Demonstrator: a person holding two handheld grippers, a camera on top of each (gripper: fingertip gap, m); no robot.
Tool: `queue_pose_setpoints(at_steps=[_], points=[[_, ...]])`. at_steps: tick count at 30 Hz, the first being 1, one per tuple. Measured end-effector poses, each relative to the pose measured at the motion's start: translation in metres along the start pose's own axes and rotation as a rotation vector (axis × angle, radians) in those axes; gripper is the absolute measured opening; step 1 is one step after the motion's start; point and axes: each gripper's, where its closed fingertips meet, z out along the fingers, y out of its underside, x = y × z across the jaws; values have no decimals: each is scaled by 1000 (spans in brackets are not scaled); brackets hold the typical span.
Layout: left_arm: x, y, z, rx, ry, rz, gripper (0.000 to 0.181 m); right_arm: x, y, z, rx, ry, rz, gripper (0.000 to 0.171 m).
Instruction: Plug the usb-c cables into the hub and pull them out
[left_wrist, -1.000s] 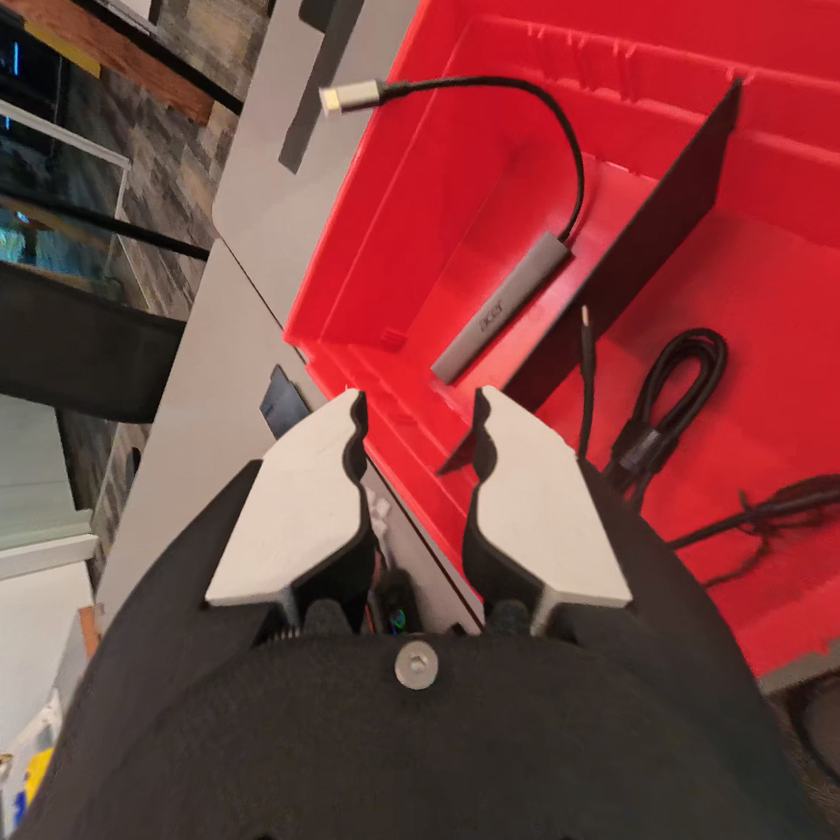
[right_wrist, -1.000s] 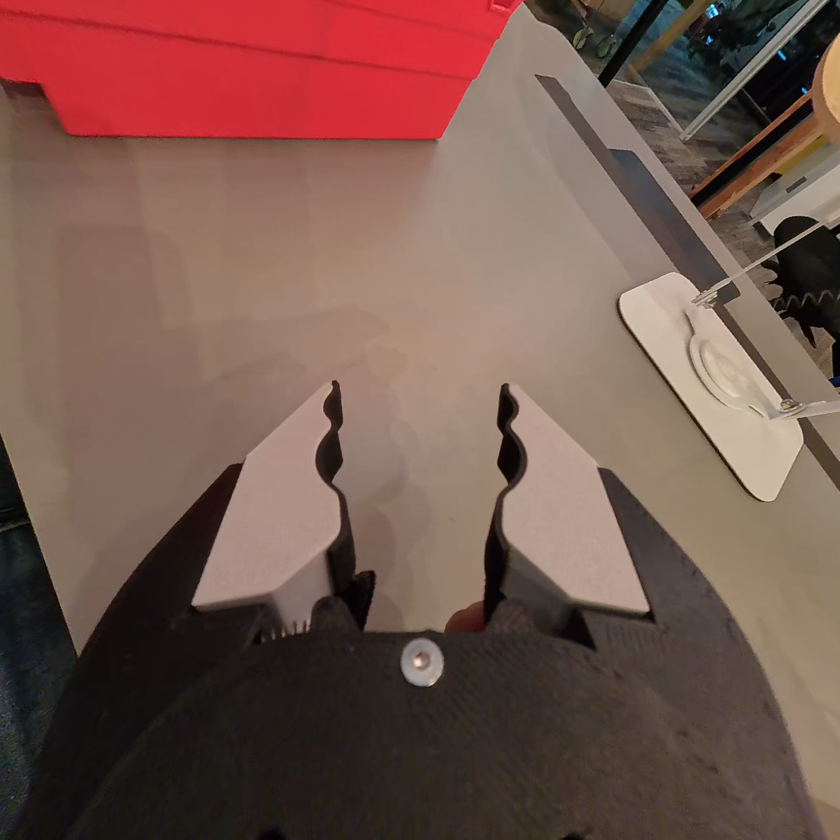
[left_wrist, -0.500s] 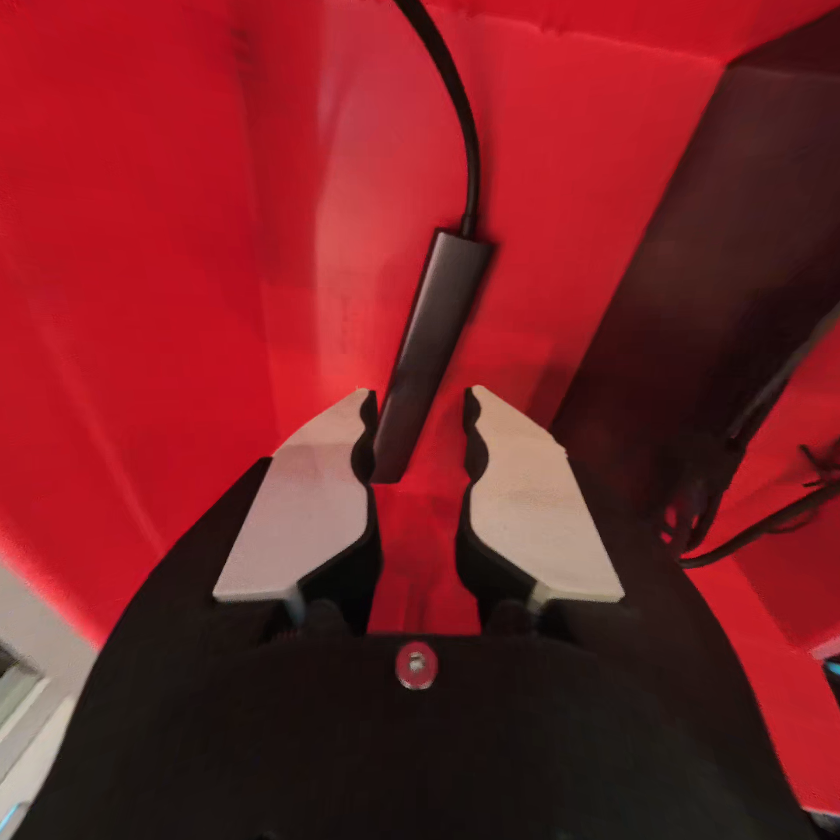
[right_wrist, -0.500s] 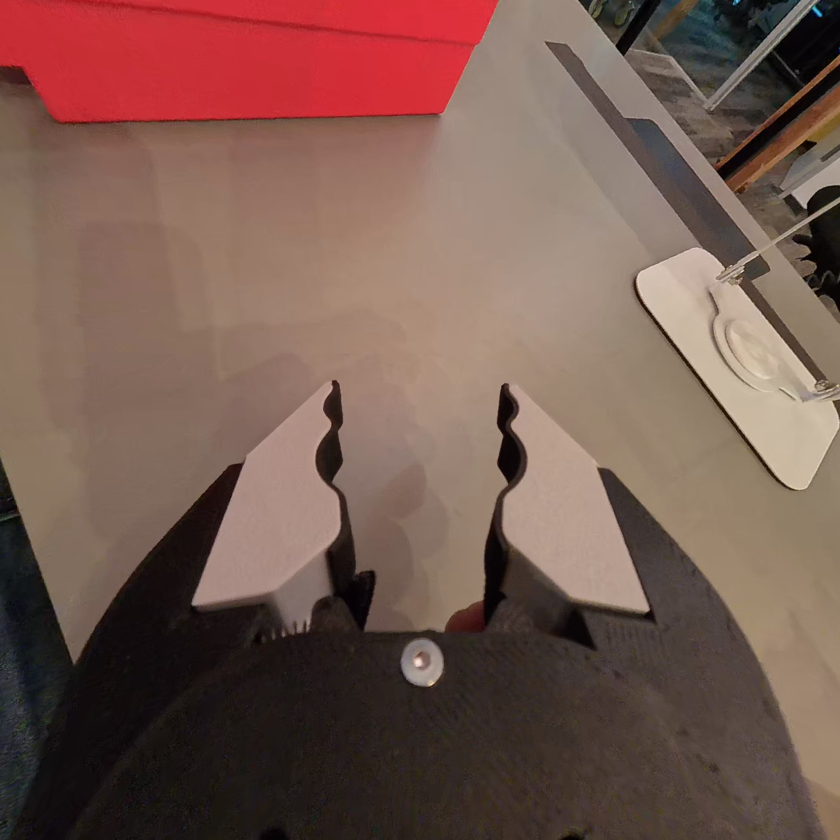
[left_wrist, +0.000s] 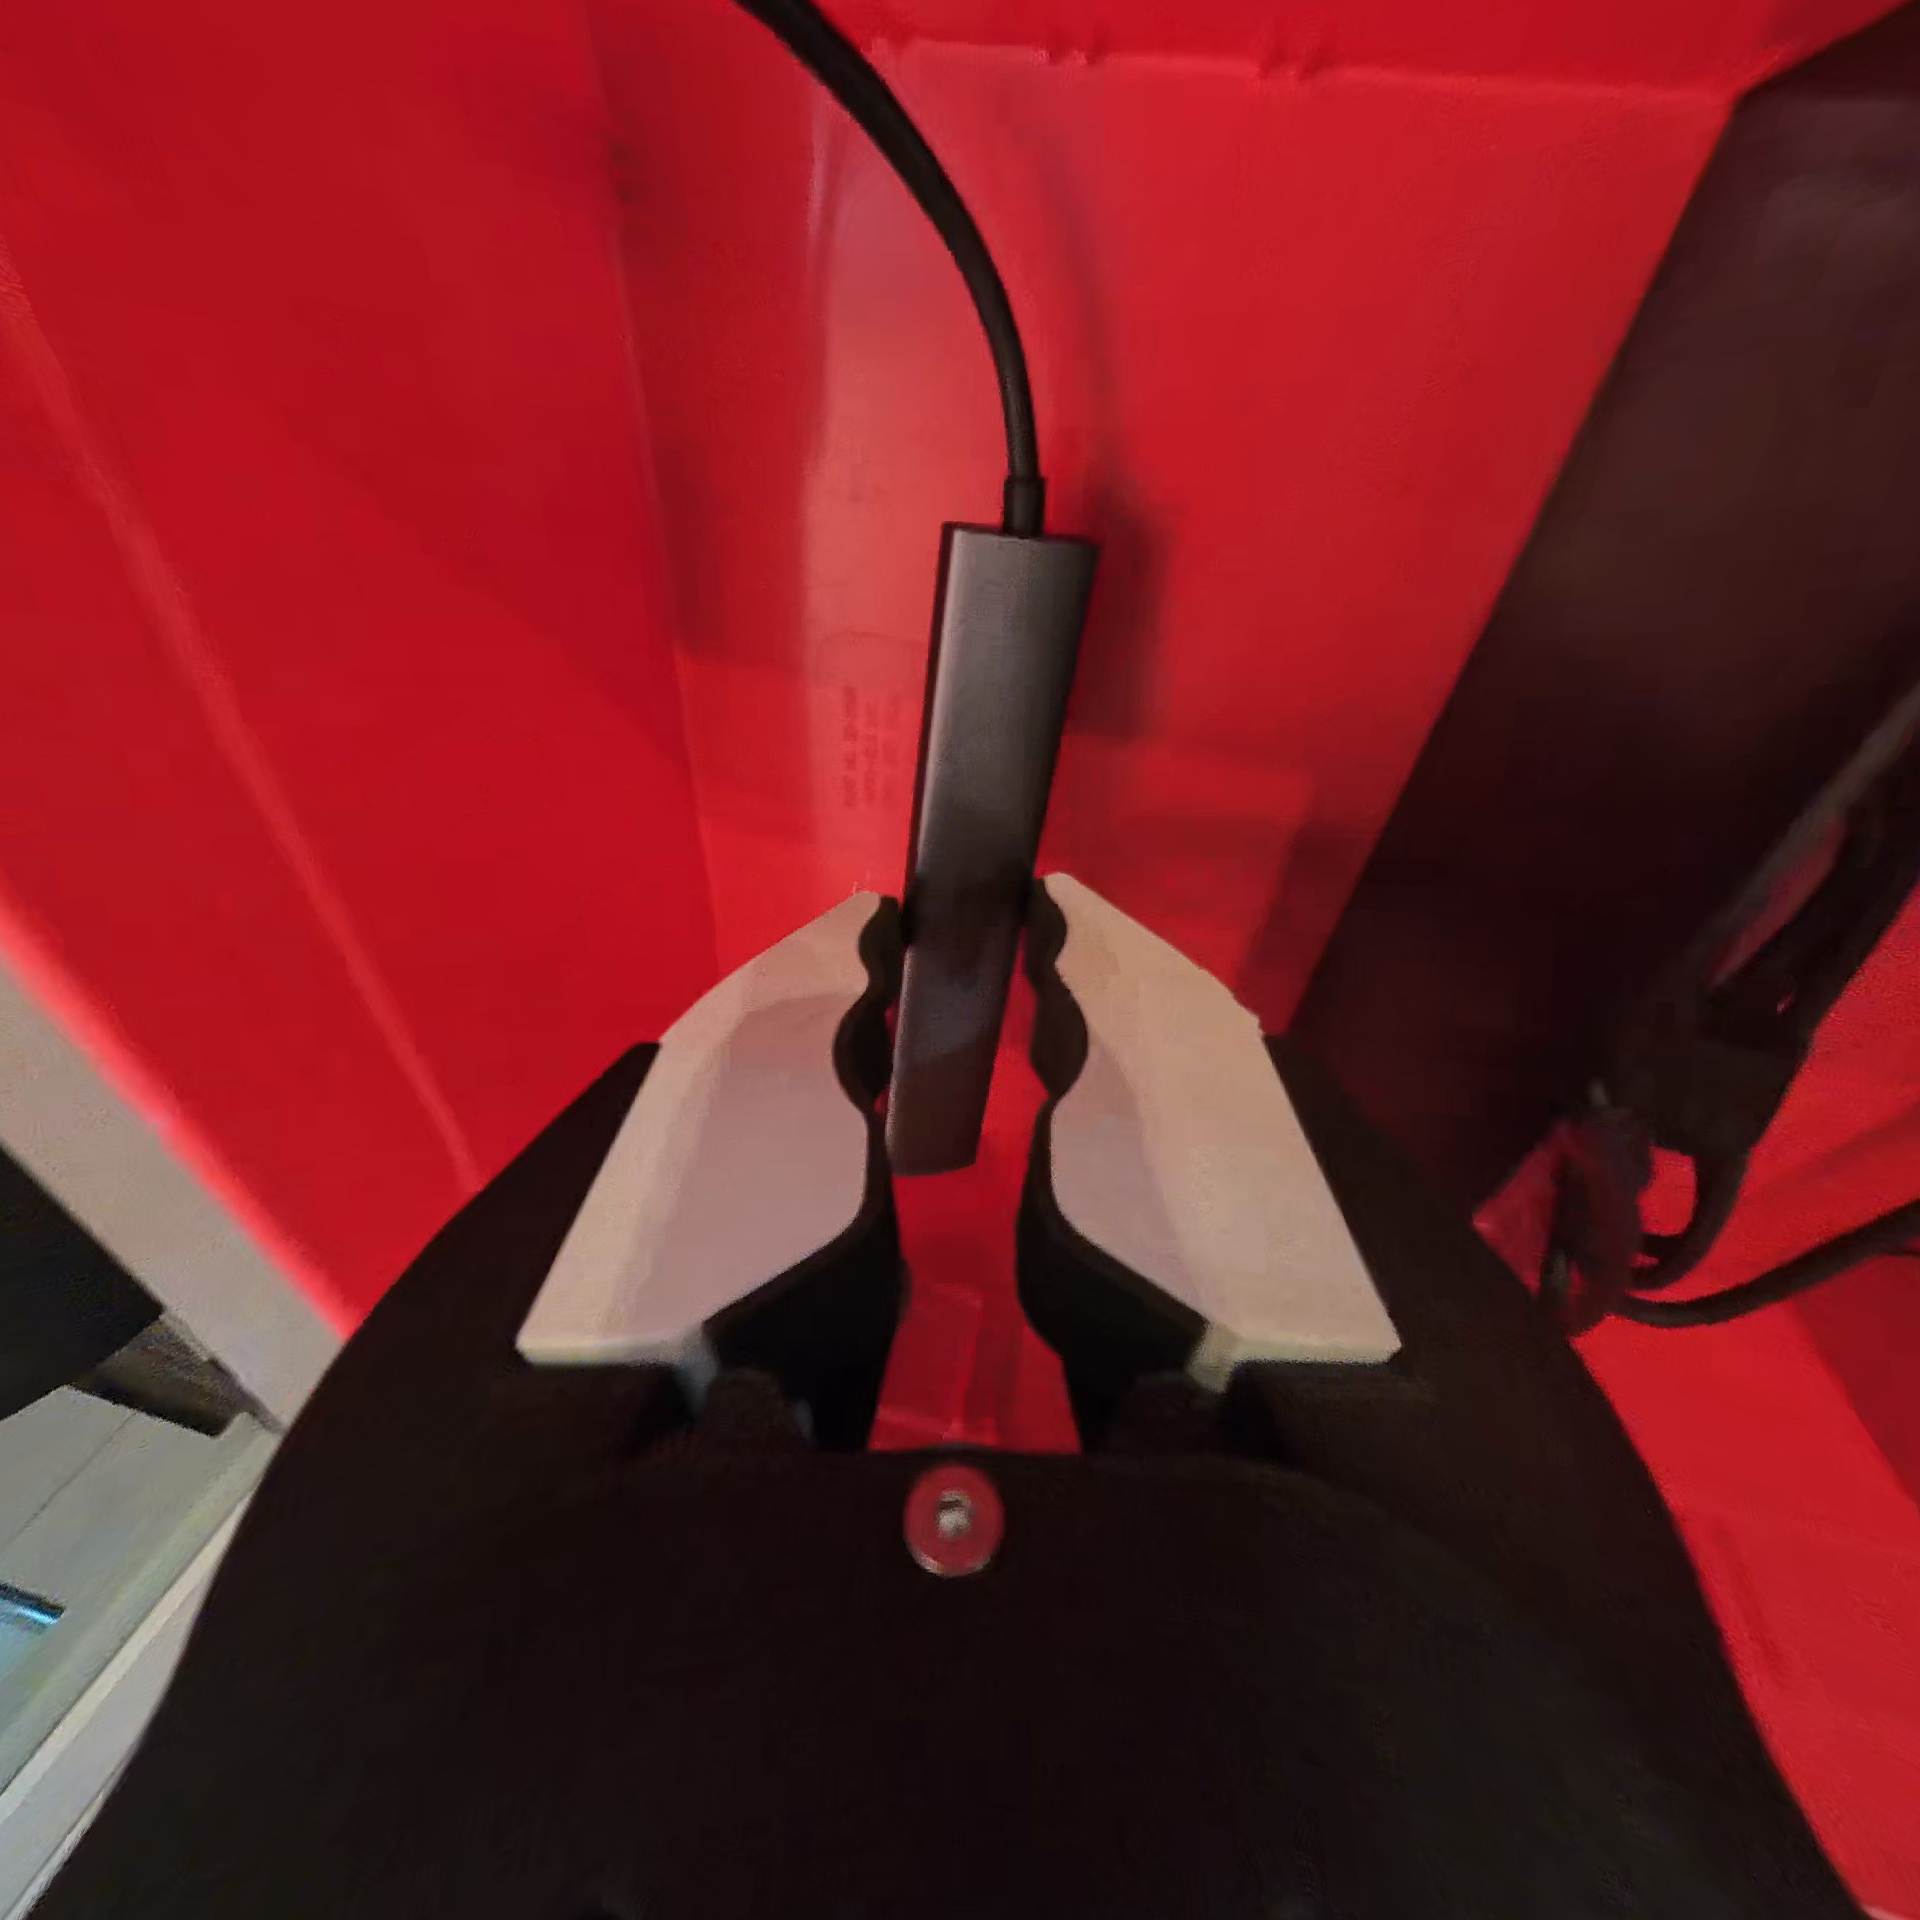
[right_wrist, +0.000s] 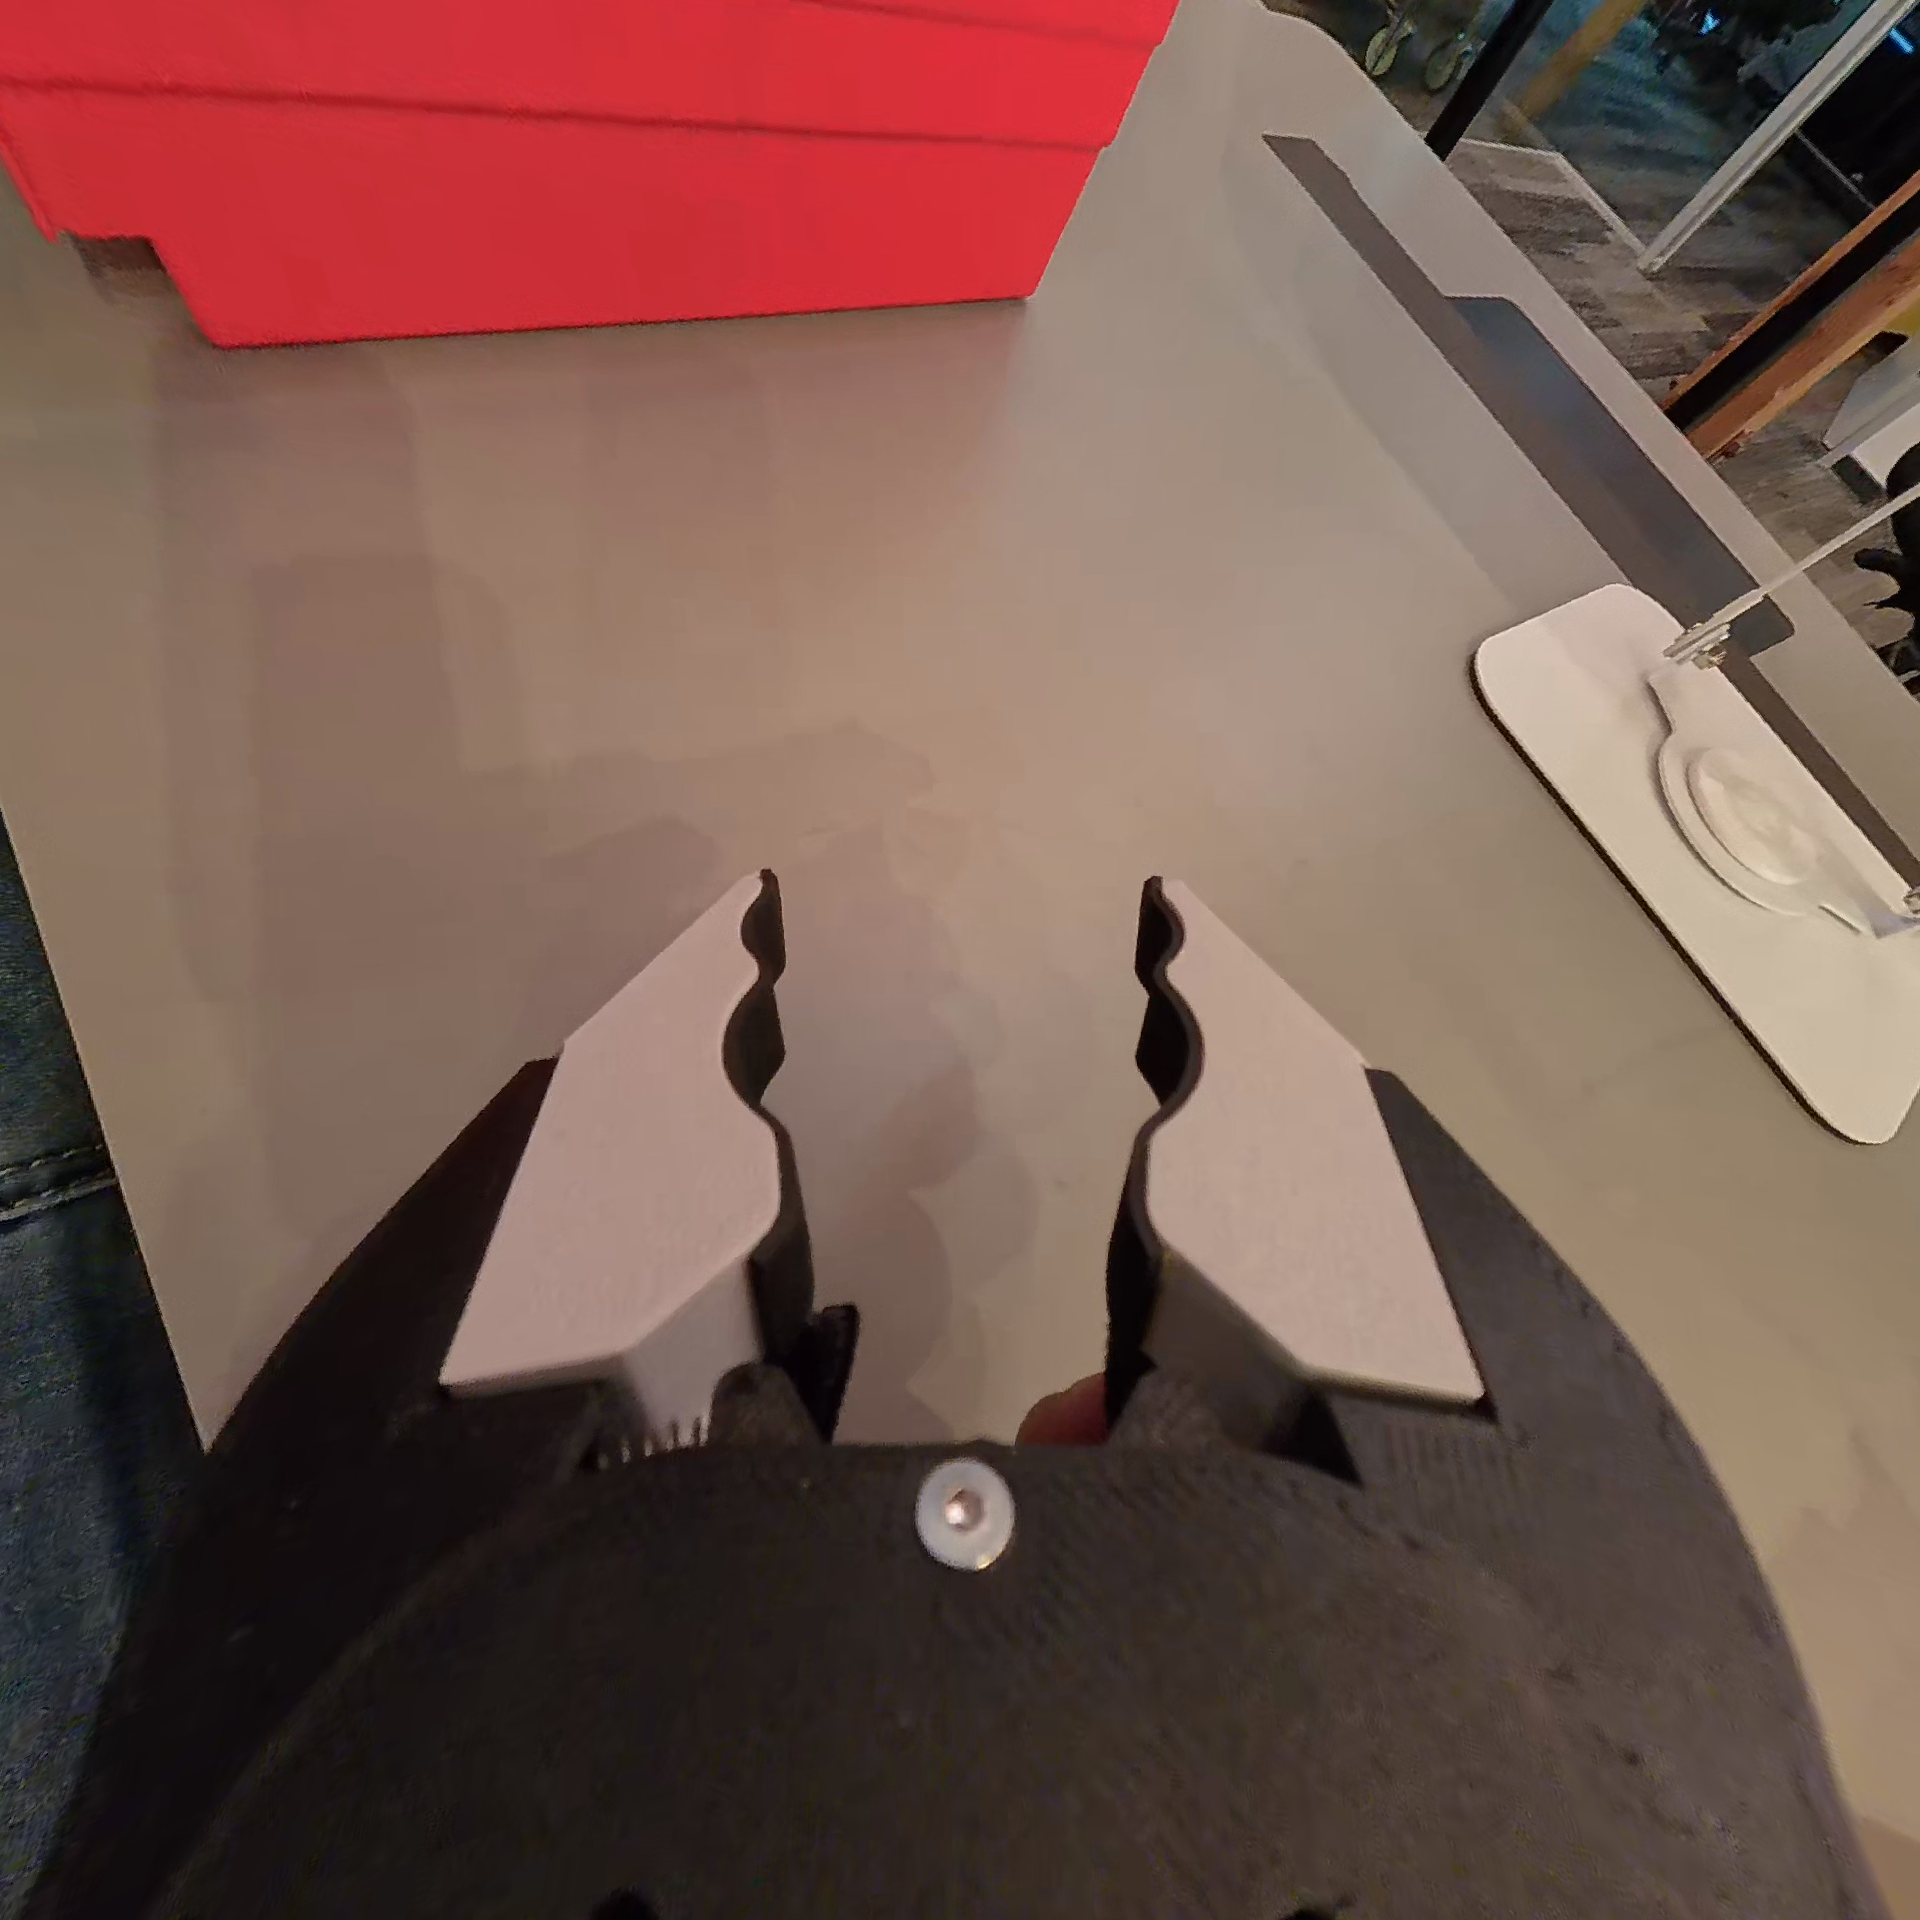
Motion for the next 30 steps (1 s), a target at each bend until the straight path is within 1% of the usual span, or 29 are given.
queue_pose_setpoints(at_steps=[9,12,14,16,18,21,23,26,30], points=[[-9,1,-70,121,-153,-56,22,-2,-5,-2,10,1,-16,66],[-5,-14,-98,190,-195,-40,22,-3,-7,-3,16,1,-12,65],[-2,-28,-113,206,-223,-10,22,-5,-7,-3,16,-5,-19,65],[4,-48,-127,226,-237,32,22,-5,-9,-4,20,1,-29,65],[8,-75,-138,257,-247,71,22,-4,-13,-7,34,8,-29,64],[11,-124,-150,294,-262,118,22,-4,-20,-12,62,17,-53,62],[16,-160,-149,291,-248,131,22,-7,-27,-16,97,12,-76,59],[28,-212,-134,264,-203,170,22,-7,-26,-18,84,13,-86,53],[51,-263,-89,200,-119,264,22,-11,-8,-11,7,-24,-62,54]])
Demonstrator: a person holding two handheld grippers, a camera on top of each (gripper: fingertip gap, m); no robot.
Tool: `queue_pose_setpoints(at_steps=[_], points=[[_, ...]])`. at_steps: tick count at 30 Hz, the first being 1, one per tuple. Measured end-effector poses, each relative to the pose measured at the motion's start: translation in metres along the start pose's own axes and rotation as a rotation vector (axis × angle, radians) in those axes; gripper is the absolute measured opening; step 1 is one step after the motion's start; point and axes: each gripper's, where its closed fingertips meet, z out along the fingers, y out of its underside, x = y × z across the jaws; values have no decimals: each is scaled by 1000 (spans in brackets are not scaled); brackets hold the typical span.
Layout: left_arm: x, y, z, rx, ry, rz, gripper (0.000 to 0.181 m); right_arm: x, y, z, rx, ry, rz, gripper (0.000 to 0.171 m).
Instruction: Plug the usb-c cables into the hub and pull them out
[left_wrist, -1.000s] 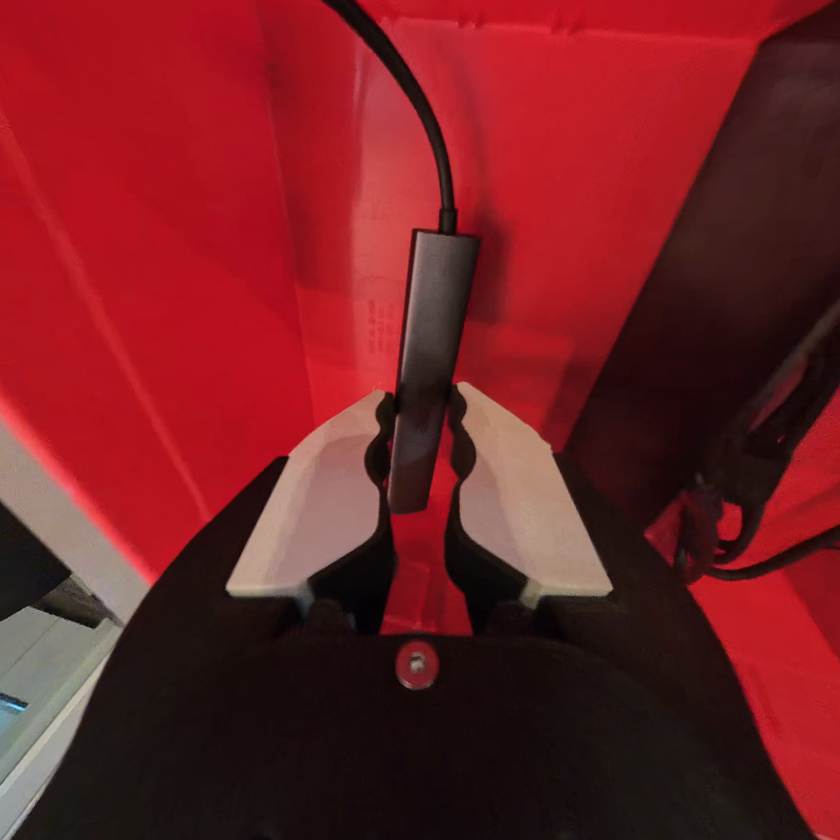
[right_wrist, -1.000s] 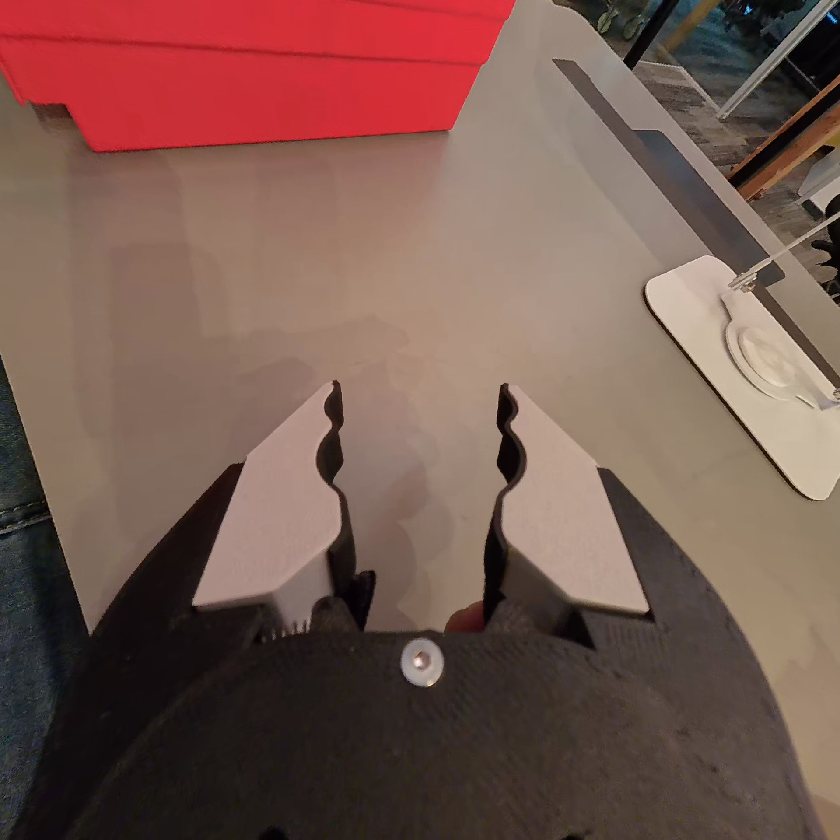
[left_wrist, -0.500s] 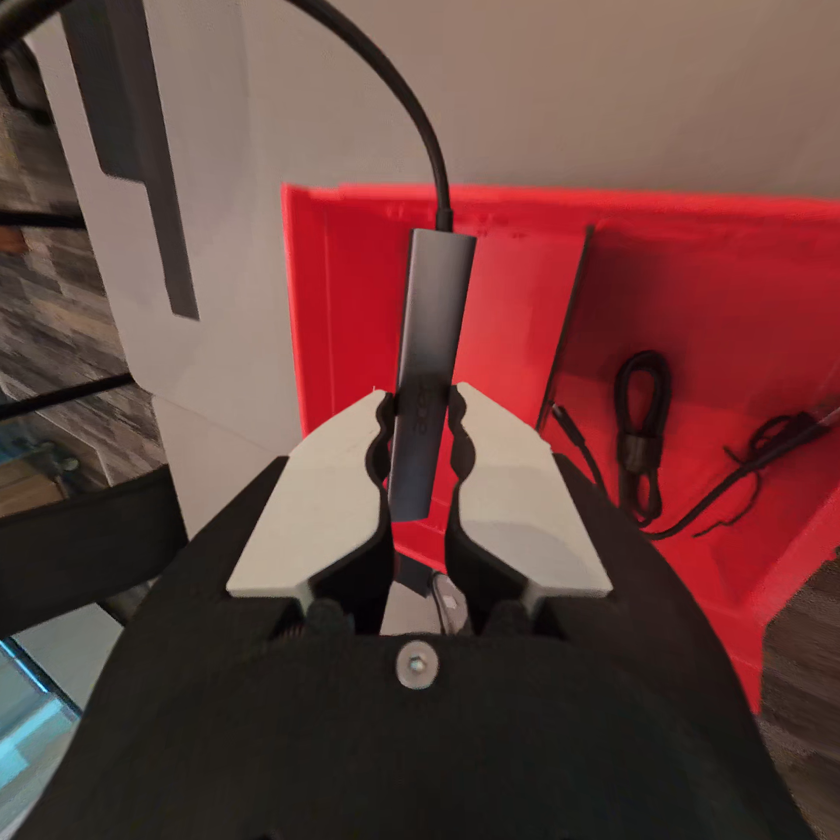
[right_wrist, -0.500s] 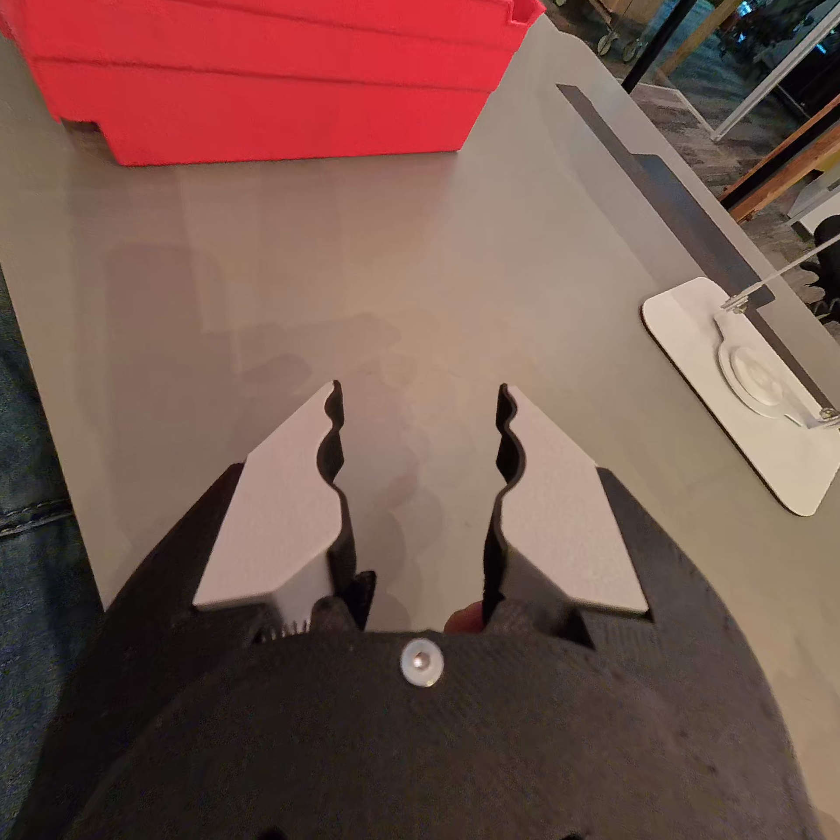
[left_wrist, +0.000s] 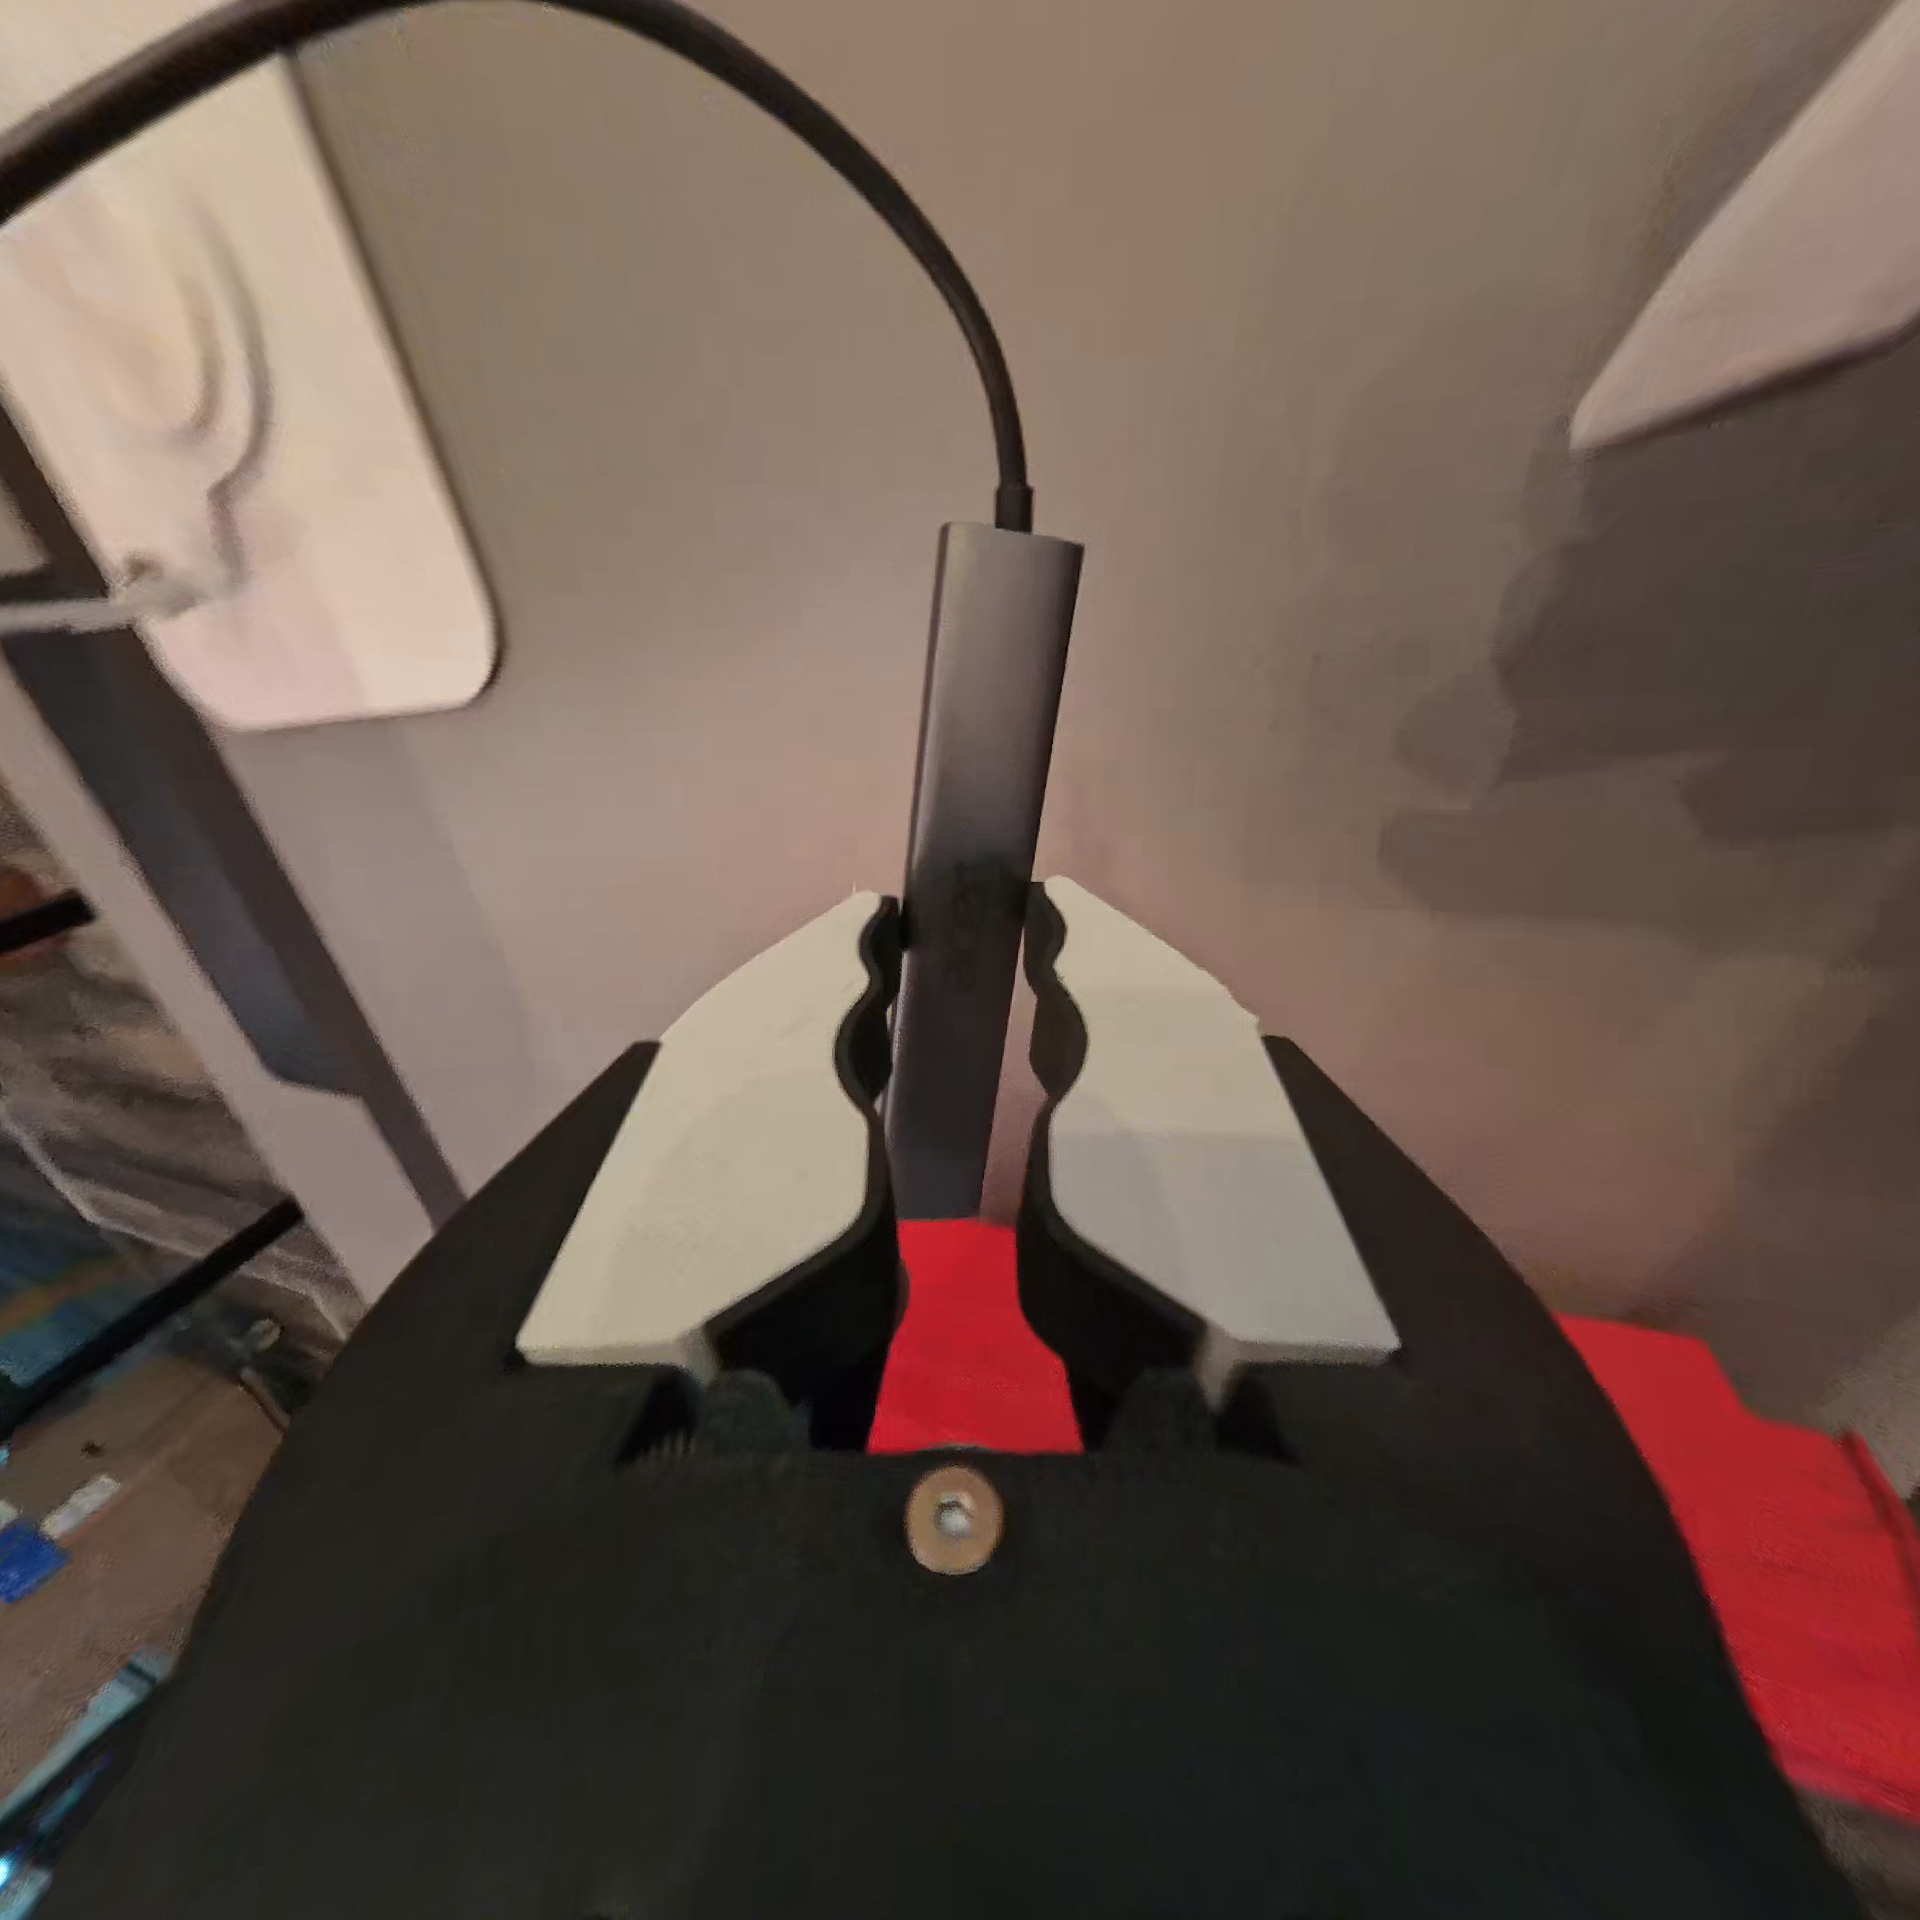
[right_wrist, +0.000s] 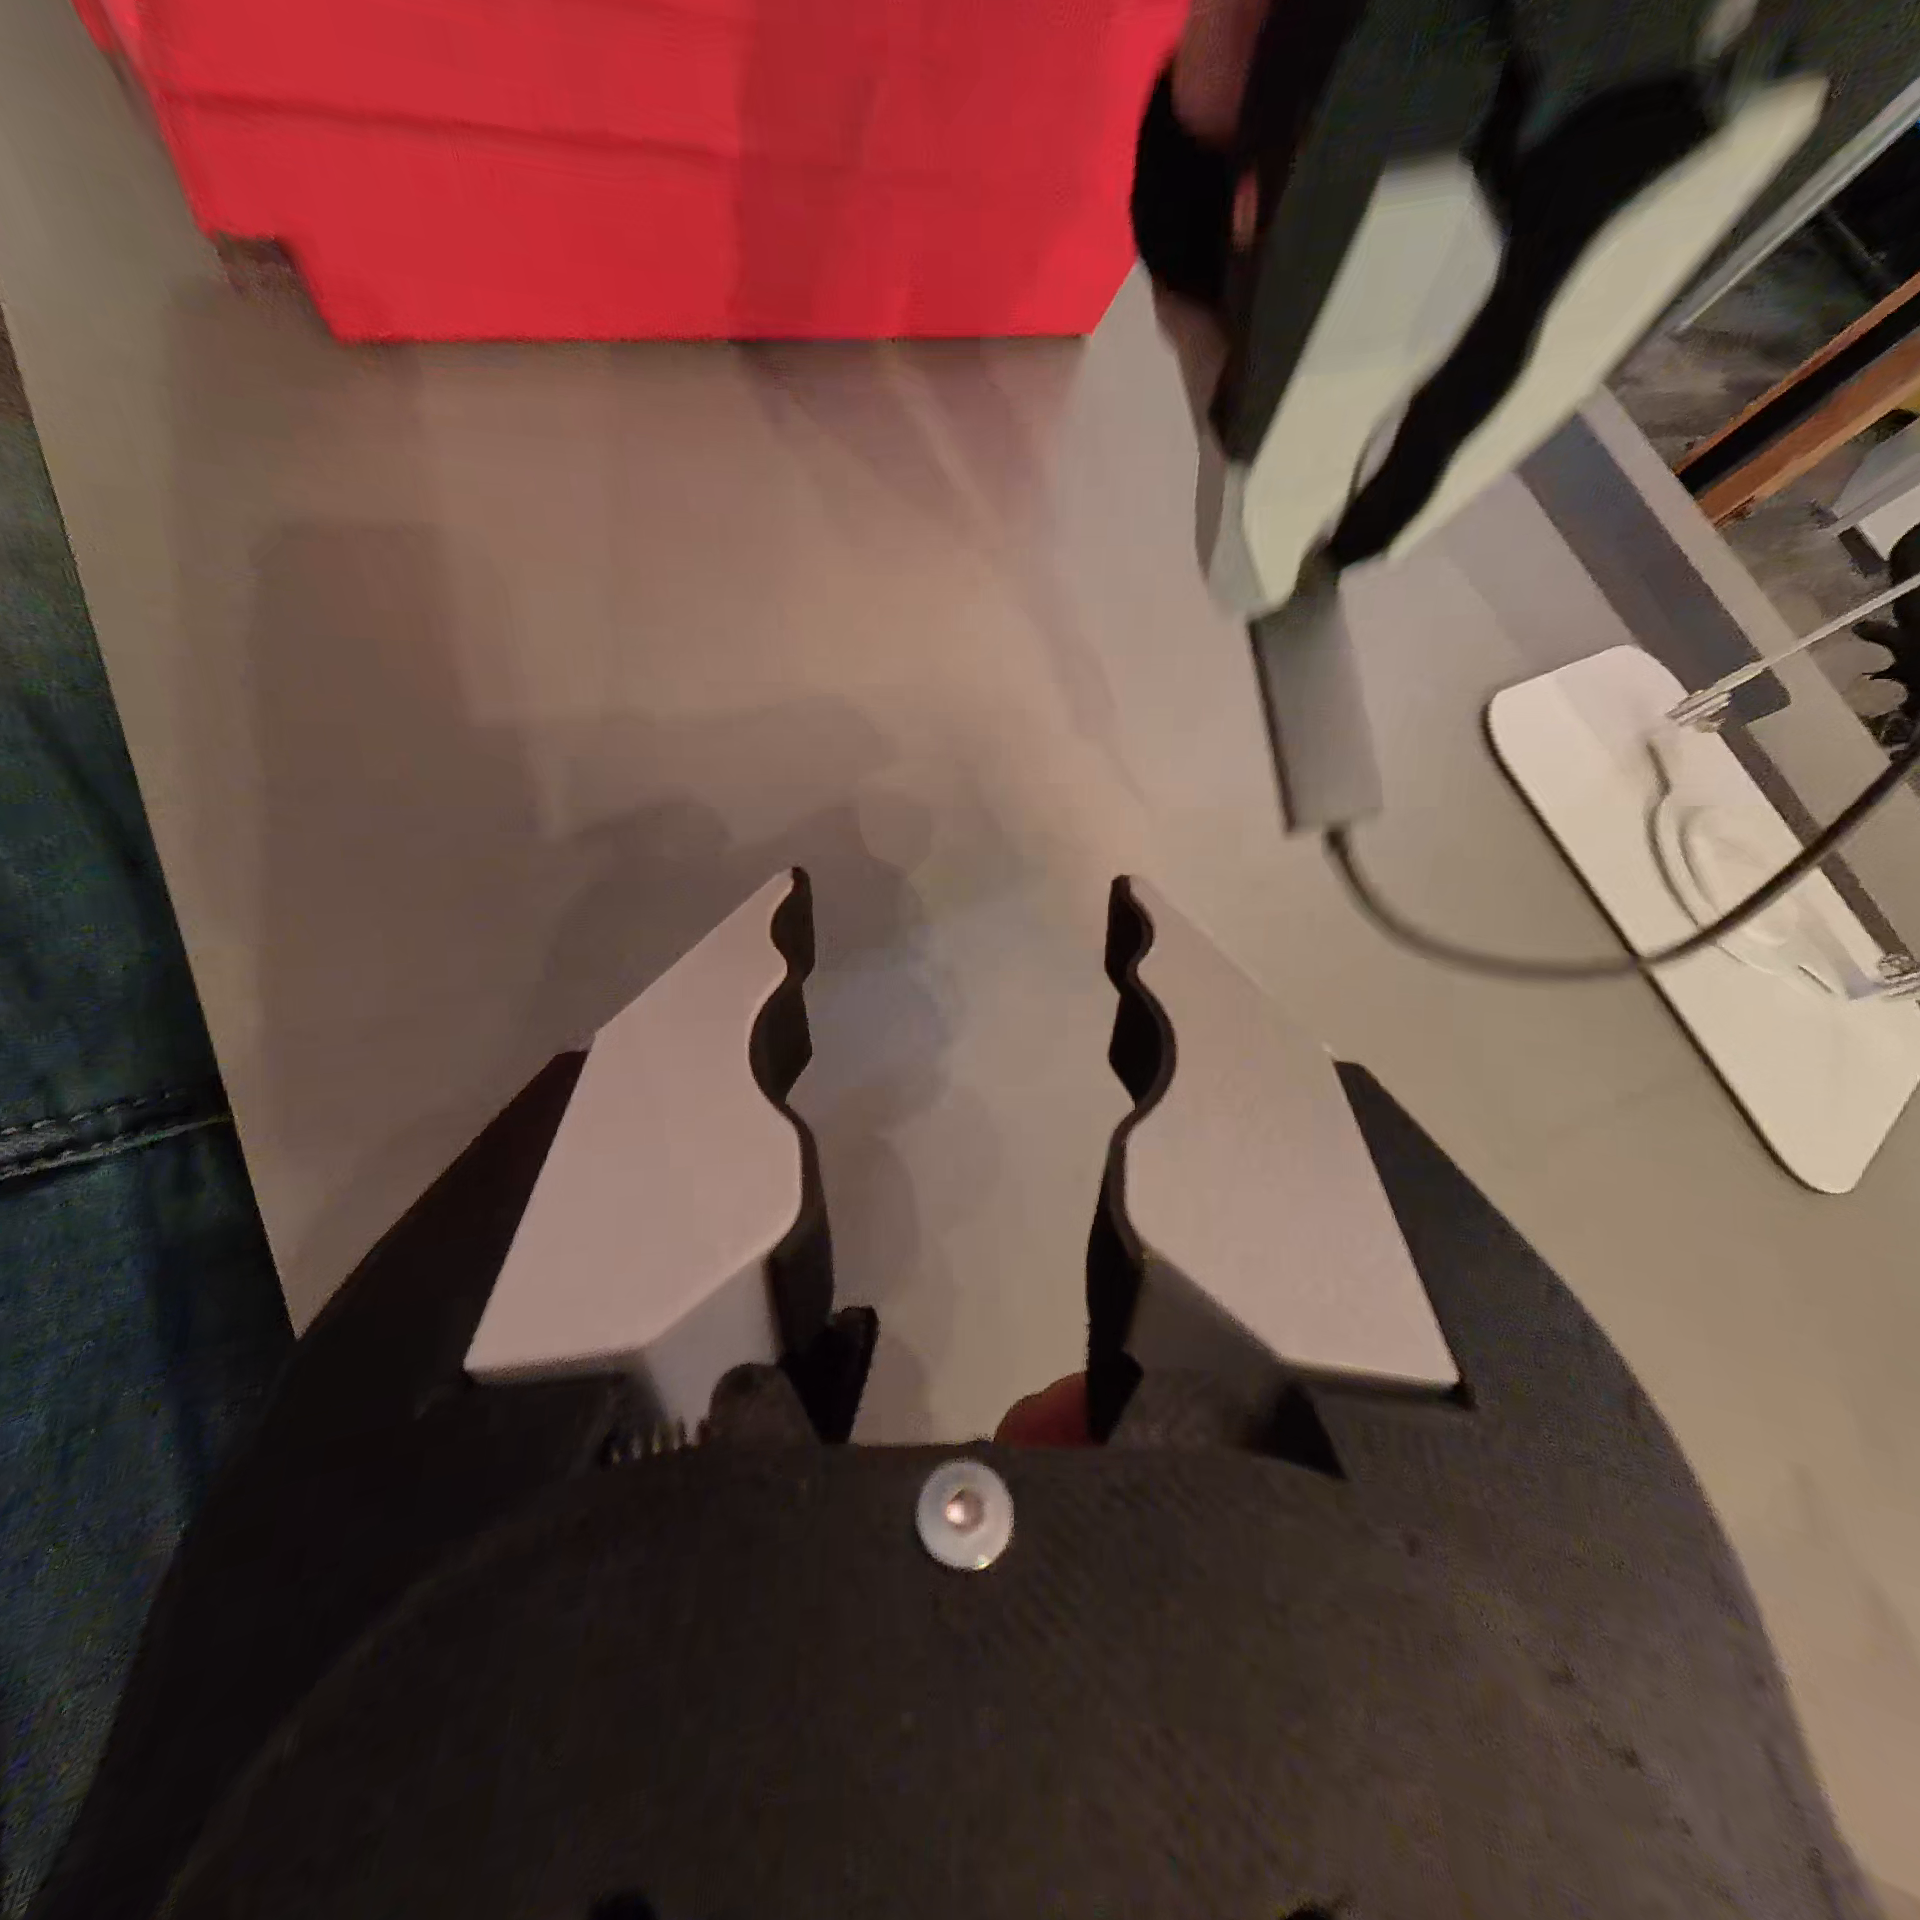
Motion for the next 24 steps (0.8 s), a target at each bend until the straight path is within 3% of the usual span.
queue_pose_setpoints(at_steps=[4,8,11,14,17,20,22,24], points=[[18,-30,44,16,127,24,22,-8,3,3,-17,-32,-17,55],[24,-41,60,22,166,24,22,-14,6,5,-30,-60,-31,56],[19,-43,50,86,171,-32,35,-15,8,5,-33,-77,-17,56],[5,-31,17,137,103,-90,42,-16,6,5,-27,-85,-11,56],[-3,4,-41,166,-15,-120,39,-18,3,3,-20,-91,-8,57],[3,72,-97,110,-156,-189,41,-19,-1,1,-8,-99,2,56],[20,126,-118,41,-210,-285,50,-21,-4,2,0,-110,8,57],[55,167,-118,0,-143,-380,51,-25,-5,3,0,-121,4,56]])
